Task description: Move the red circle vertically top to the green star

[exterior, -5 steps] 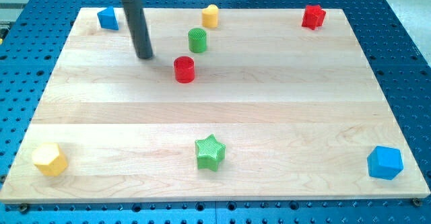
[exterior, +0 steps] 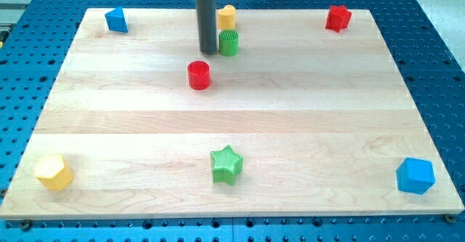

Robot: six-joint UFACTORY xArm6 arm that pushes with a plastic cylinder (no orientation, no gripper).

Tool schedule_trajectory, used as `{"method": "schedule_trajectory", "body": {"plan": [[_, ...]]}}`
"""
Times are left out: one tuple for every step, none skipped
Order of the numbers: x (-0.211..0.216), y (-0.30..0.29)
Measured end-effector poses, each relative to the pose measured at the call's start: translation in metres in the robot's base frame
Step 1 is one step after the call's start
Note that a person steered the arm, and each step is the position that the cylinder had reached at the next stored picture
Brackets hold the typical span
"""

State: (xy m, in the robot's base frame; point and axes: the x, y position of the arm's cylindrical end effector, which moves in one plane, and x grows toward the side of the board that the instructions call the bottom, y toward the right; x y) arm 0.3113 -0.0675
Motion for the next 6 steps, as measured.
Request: {"method": "schedule_trajectory", "body": {"plan": [[0.049,-0.06],[0.075,-0.047],[0.081,-0.012],[0.081,0.014],[0.082,0.015],[0.124,-0.001]]}}
